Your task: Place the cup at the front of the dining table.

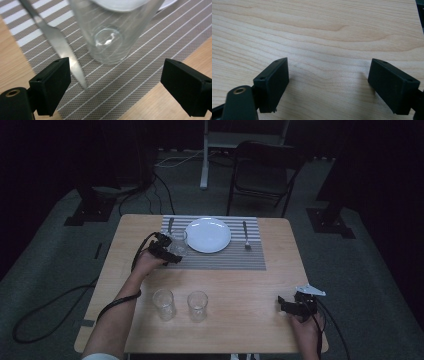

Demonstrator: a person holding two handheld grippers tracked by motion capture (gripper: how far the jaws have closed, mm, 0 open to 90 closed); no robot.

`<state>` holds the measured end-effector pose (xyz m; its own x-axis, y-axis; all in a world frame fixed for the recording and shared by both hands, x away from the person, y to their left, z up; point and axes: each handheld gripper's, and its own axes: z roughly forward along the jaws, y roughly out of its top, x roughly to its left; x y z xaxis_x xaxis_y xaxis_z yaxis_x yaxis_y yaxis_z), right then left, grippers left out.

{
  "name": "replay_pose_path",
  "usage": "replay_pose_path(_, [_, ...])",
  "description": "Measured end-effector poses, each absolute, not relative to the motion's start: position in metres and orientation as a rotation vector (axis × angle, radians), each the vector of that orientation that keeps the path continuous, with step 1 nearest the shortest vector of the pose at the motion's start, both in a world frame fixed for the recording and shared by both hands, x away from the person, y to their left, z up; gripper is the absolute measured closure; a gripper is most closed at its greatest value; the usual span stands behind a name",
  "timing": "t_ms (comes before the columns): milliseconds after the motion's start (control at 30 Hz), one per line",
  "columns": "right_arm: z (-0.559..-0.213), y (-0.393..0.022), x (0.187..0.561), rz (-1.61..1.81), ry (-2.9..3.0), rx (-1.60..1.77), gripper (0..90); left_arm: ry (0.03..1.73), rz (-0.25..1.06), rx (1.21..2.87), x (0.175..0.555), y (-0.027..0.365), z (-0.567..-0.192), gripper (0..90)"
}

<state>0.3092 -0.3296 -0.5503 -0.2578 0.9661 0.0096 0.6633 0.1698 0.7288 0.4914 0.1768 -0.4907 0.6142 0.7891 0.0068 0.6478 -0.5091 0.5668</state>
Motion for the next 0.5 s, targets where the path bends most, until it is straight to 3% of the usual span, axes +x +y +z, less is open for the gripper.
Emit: replay_pose_path(500, [-0.55,-0.33,0.309,0.87,1.99,1.536,16.7,1.146,0.328,2.326,0.475,0.194,-0.497,9.9])
